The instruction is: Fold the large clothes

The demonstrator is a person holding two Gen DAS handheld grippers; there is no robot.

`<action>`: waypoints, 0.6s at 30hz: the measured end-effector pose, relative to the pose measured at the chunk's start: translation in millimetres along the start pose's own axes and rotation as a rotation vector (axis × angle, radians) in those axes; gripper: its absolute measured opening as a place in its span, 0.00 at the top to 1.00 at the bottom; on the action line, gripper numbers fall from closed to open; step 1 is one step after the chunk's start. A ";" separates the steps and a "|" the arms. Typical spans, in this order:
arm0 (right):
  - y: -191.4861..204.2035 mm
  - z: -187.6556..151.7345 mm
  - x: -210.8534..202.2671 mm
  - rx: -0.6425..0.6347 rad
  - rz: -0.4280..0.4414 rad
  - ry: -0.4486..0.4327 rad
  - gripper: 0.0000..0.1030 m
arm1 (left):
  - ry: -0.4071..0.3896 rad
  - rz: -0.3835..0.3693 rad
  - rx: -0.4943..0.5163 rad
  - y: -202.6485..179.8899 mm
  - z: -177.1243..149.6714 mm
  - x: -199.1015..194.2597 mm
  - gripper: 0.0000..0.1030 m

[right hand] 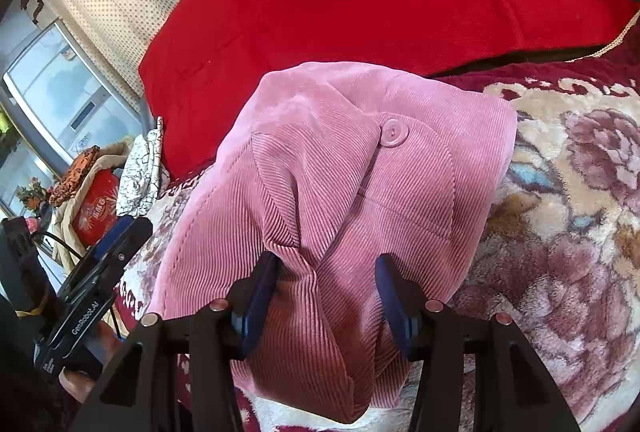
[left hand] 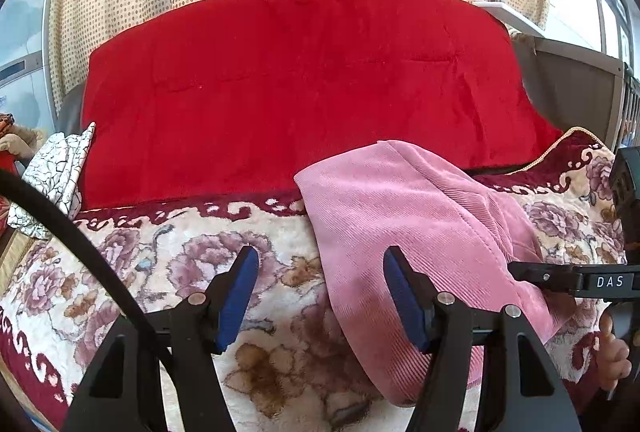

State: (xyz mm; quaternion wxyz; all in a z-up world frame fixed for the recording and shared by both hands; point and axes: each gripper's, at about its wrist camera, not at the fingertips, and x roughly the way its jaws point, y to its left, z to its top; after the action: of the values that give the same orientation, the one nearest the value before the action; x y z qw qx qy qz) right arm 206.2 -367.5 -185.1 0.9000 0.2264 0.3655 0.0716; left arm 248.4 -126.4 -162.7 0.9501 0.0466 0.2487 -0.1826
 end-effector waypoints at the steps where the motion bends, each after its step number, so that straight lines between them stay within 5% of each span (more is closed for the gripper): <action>1: -0.5 0.2 -0.2 0.001 0.002 0.000 0.47 | 0.000 0.002 0.002 -0.5 0.0 0.2 0.36; 14: -2.6 1.6 -0.8 0.007 0.011 0.006 0.46 | 0.023 0.005 0.020 -3.1 -1.4 5.0 0.35; 18: -6.4 5.5 -1.2 0.023 0.024 0.015 0.46 | 0.099 -0.085 0.041 -7.2 -6.6 21.8 0.25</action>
State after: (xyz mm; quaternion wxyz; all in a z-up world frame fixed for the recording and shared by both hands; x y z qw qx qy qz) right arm 209.0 -375.5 -183.8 0.8937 0.2405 0.3703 0.0801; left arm 260.4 -139.0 -179.1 0.9268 0.0645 0.2934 -0.2255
